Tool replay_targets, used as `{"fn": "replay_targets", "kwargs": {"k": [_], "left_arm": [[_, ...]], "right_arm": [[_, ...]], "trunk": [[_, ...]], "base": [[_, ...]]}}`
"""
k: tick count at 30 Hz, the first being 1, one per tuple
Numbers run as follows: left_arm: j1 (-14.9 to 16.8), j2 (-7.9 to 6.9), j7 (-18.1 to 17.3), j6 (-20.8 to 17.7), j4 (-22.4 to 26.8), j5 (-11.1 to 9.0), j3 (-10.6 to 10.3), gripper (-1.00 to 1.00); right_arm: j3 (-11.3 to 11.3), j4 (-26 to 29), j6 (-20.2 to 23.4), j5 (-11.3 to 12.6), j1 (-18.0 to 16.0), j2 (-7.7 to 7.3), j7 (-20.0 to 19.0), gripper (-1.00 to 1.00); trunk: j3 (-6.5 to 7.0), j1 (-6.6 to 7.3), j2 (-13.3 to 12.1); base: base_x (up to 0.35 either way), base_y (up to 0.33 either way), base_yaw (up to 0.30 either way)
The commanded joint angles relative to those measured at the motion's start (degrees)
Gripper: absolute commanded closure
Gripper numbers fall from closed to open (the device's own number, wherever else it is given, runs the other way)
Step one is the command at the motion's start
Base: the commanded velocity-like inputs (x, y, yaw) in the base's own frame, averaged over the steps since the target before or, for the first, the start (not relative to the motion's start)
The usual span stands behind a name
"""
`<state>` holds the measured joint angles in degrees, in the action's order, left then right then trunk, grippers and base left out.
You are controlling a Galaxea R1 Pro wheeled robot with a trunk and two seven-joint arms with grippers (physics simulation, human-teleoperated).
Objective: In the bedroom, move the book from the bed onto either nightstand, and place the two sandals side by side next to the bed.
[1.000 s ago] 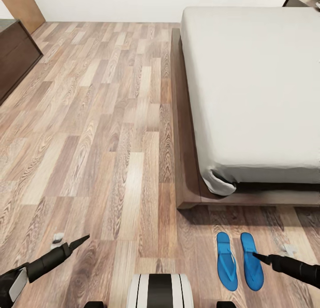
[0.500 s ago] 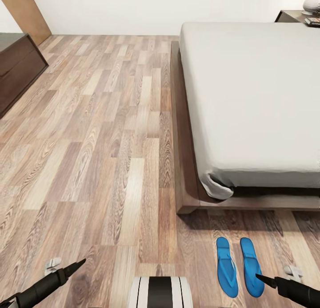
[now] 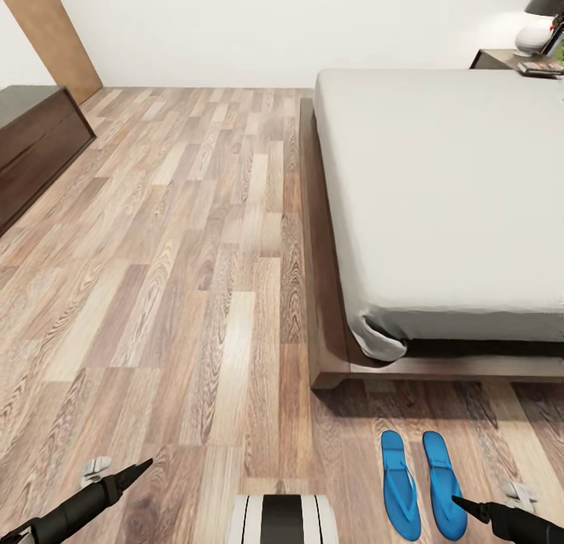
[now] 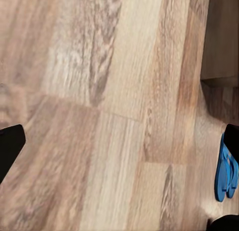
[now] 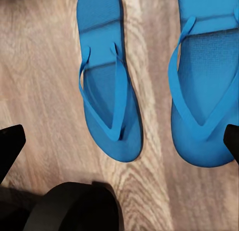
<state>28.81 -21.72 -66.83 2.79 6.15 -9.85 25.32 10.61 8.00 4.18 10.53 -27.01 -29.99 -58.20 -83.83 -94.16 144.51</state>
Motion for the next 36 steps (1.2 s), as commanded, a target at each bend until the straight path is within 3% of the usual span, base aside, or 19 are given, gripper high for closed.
{"fn": "replay_targets", "kwargs": {"k": [1,13,18,36], "left_arm": [[0.02,0.03,0.51,0.29,-0.09,-0.52,-0.57,-1.00],[0.02,0.81,1.85,0.35,-1.22,-0.52,-0.71,-1.00],[0.02,0.83,1.76,0.30,-1.26,-0.52,-0.71,-1.00],[0.02,0.89,1.89,0.29,-1.66,-0.51,-1.02,-1.00]], "right_arm": [[0.20,-0.06,0.39,0.14,0.00,0.00,-0.23,-1.00],[0.20,-0.18,0.03,0.11,-0.03,0.10,-0.21,-1.00],[0.20,-0.18,-0.71,0.09,-0.04,1.90,-0.24,-1.00],[0.20,-0.18,-0.77,0.02,-0.04,2.38,-0.24,-1.00]], "trunk": [[0.19,0.03,0.00],[2.85,0.34,-0.16],[3.96,0.47,-0.23],[7.95,0.94,-0.47]], "base": [[0.000,0.000,0.000],[0.000,0.000,0.000],[0.000,0.000,0.000],[0.000,0.000,0.000]]}}
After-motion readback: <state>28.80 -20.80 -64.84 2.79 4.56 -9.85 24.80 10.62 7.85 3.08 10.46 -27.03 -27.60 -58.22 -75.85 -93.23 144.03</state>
